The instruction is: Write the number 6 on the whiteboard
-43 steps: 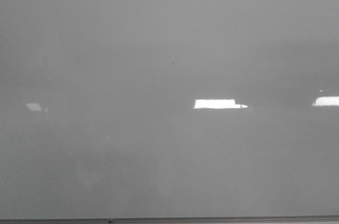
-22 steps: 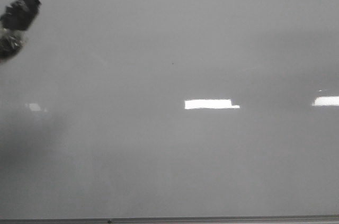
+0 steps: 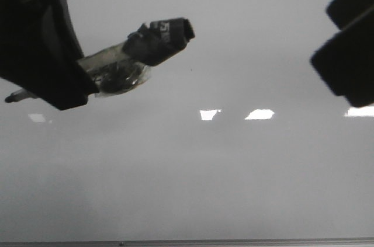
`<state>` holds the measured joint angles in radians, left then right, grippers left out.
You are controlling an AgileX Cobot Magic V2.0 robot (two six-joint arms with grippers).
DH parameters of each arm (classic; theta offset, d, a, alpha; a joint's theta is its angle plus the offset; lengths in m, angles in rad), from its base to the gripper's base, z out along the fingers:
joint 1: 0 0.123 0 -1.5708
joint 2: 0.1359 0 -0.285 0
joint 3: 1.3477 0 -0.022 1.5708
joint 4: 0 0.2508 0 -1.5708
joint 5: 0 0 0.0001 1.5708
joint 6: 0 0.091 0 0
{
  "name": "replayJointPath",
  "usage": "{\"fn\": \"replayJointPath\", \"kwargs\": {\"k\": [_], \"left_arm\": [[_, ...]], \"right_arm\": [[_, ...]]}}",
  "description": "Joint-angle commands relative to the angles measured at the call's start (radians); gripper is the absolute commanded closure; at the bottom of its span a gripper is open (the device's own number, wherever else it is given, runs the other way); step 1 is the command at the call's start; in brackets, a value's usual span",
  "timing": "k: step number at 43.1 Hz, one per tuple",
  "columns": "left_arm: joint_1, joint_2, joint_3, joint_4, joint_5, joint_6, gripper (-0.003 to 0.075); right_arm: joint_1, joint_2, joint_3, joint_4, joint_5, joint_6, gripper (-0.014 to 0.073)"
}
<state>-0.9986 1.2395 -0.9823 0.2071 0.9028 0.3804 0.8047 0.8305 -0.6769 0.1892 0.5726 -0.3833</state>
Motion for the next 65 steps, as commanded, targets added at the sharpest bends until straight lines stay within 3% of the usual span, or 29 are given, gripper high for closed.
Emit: {"fn": "replayJointPath", "kwargs": {"k": [1,8,24,29,39,42,45,49,56,60,65], "left_arm": [[-0.028,-0.019,-0.053,0.014,-0.042,0.000,0.0741],[-0.062,-0.019,-0.055,0.014,-0.046,0.001,0.0741],[-0.073,-0.019,-0.055,0.009,-0.106,0.001,0.0741],[-0.073,-0.019,-0.055,0.009,-0.116,0.014,0.0741],[-0.072,-0.019,-0.055,0.011,-0.118,0.028,0.0741],[-0.072,-0.019,-0.055,0.011,-0.122,0.026,0.0740],[-0.072,-0.019,-0.055,0.011,-0.125,0.017,0.0734],[-0.067,-0.019,-0.053,0.011,-0.124,0.015,0.0651],[-0.067,-0.025,-0.052,0.016,-0.164,-0.005,0.0338],[-0.067,-0.025,-0.045,0.011,-0.208,-0.009,0.0199],[-0.067,-0.025,-0.034,0.011,-0.245,-0.009,0.0167]], "right_arm": [[0.074,0.050,-0.063,0.012,-0.121,-0.021,-0.0030],[0.120,0.144,-0.126,-0.008,-0.184,-0.022,-0.0030],[0.123,0.275,-0.229,-0.014,-0.162,-0.050,0.0007],[0.123,0.278,-0.229,-0.014,-0.153,-0.050,0.0155],[0.122,0.278,-0.229,-0.014,-0.125,-0.051,0.0586],[0.122,0.278,-0.229,-0.016,-0.125,-0.062,0.0671],[0.122,0.278,-0.229,-0.022,-0.127,-0.073,0.0655],[0.122,0.274,-0.228,-0.036,-0.122,-0.073,0.0655],[0.081,0.229,-0.197,-0.065,-0.078,-0.072,0.0655],[0.024,0.165,-0.144,-0.065,-0.070,-0.064,0.0655],[-0.061,0.056,-0.066,-0.065,-0.051,-0.039,0.0655]]}}
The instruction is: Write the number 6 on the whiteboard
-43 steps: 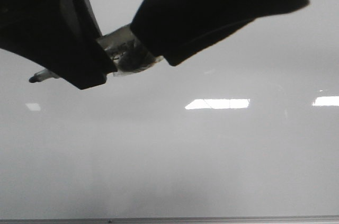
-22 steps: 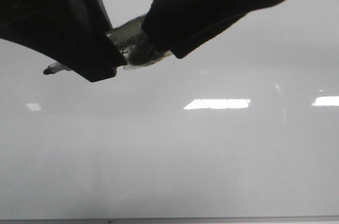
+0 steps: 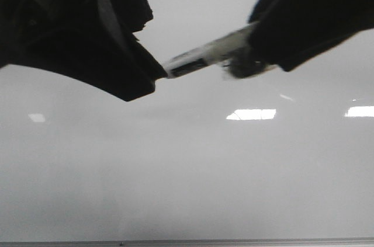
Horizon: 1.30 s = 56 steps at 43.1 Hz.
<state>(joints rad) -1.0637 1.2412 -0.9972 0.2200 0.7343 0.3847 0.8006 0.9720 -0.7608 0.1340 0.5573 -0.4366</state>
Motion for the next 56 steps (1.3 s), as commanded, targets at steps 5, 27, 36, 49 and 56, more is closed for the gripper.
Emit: {"fn": "replayJointPath", "kwargs": {"k": [5,27,36,49,56], "left_arm": [[-0.002,-0.027,-0.007,-0.004,-0.078,-0.013,0.0218],[-0.002,-0.027,-0.009,-0.025,-0.068,-0.015,0.0741],[-0.002,-0.095,0.034,-0.033,-0.133,-0.131,0.0741],[-0.002,-0.337,0.260,-0.099,-0.316,-0.198,0.0741],[-0.002,-0.463,0.366,-0.140,-0.348,-0.198,0.0741]], "right_arm": [[-0.179,-0.208,0.099,-0.009,-0.030,0.060,0.0655],[-0.353,-0.320,0.162,-0.005,-0.070,0.095,0.0655],[-0.353,-0.314,0.161,-0.003,-0.216,0.095,0.0655],[-0.353,-0.091,0.059,0.001,-0.283,0.095,0.0655],[-0.353,0.073,-0.029,0.020,-0.364,0.095,0.0655]]}}
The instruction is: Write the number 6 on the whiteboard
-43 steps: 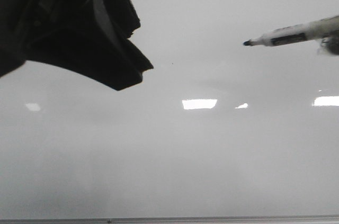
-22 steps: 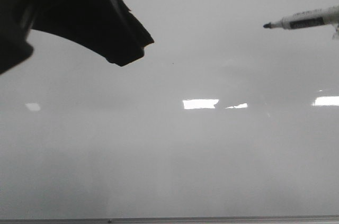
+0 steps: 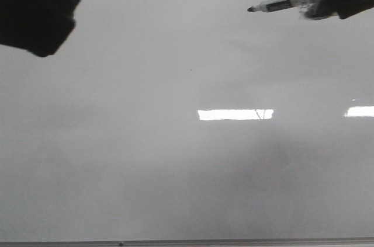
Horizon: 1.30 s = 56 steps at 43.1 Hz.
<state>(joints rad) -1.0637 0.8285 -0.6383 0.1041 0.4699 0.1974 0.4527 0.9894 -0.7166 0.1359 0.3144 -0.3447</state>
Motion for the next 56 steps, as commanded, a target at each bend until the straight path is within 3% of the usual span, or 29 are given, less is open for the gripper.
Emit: {"fn": "replayJointPath", "kwargs": {"k": [1,10,21,39,56], "left_arm": [[-0.002,-0.069,0.016,-0.027,-0.084,-0.011,0.0741],[-0.002,-0.126,0.051,-0.029,-0.082,-0.011,0.0741],[-0.002,-0.126,0.051,-0.029,-0.080,-0.011,0.0741],[-0.002,-0.126,0.051,-0.029,-0.080,-0.011,0.0741],[-0.002,-0.126,0.051,-0.029,-0.080,-0.011,0.0741]], "right_arm": [[-0.005,0.074,-0.084,0.025,-0.131,0.003,0.0655],[-0.005,0.230,-0.193,0.056,-0.227,0.003,0.0655],[-0.005,0.364,-0.295,0.061,-0.235,0.003,0.0655],[0.106,0.488,-0.304,0.037,-0.030,-0.017,0.0655],[0.019,0.438,-0.281,0.037,-0.026,0.003,0.0654]]}}
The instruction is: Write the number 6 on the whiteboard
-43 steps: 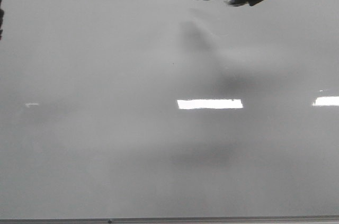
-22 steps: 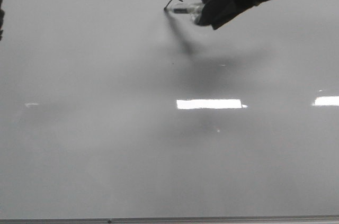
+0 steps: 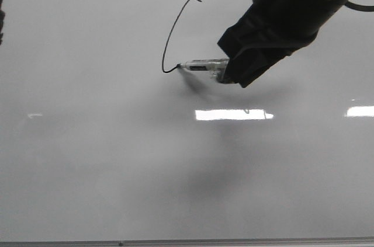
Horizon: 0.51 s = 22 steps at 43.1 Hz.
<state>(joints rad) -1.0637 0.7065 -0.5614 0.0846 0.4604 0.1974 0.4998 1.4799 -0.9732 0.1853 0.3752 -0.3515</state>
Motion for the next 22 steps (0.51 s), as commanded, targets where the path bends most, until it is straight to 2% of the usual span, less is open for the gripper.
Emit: {"fn": "replayJointPath", "kwargs": {"k": [1,18,22], "left_arm": [[-0.002,-0.004,-0.026,-0.009,-0.070,-0.011,0.0741],[-0.002,-0.004,-0.026,-0.009,-0.070,-0.011,0.0741],[-0.002,-0.004,-0.026,-0.009,-0.070,-0.011,0.0741]], "right_arm": [[-0.031,-0.056,-0.027,-0.013,-0.092,0.010,0.0654],[0.051,0.023,-0.091,-0.015,-0.109,-0.003,0.0654],[0.055,-0.009,-0.087,-0.017,-0.049,-0.003,0.0654]]}}
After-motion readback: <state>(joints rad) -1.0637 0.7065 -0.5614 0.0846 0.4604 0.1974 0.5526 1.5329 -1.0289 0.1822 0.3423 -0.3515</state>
